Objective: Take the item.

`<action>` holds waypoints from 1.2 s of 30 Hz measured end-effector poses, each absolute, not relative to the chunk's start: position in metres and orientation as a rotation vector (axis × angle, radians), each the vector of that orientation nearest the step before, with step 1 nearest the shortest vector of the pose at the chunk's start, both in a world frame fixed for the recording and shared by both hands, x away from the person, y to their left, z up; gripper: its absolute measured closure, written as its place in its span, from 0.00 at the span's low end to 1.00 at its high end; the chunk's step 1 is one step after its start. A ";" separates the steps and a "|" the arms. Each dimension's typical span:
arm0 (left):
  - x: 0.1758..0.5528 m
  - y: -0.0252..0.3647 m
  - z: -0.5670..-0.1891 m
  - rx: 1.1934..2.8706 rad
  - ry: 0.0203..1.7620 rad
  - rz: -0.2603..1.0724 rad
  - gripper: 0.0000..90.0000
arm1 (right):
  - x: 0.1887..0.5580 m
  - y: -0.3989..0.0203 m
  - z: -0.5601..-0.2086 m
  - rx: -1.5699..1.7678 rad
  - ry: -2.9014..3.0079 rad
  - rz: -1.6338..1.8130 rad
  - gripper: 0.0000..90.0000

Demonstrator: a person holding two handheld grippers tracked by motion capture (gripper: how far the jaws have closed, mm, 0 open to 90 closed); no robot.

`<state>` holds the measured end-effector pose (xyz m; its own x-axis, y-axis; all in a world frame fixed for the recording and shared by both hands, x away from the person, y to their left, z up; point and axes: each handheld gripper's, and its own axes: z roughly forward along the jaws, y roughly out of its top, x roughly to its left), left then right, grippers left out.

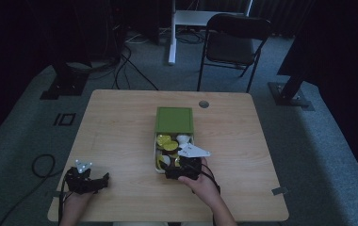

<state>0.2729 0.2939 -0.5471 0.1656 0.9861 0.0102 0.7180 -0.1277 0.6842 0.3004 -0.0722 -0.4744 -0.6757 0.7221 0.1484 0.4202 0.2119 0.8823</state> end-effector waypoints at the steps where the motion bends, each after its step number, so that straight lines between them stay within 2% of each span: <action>1: 0.273 0.294 -0.547 1.909 1.608 0.647 0.00 | 0.300 -0.071 -0.475 1.075 2.197 1.450 0.17; 9: 0.273 0.294 -0.547 1.912 1.604 0.646 0.00 | 0.298 -0.063 -0.485 1.091 2.205 1.425 0.25; 11: 0.273 0.294 -0.547 1.912 1.604 0.646 0.00 | 0.299 -0.062 -0.489 1.114 2.203 1.405 0.33; 15: 0.273 0.294 -0.547 1.912 1.604 0.646 0.00 | 0.301 -0.062 -0.494 1.143 2.204 1.373 0.40; 36: 0.273 0.294 -0.547 1.912 1.604 0.647 0.00 | 0.310 -0.044 -0.506 1.178 2.259 1.246 0.56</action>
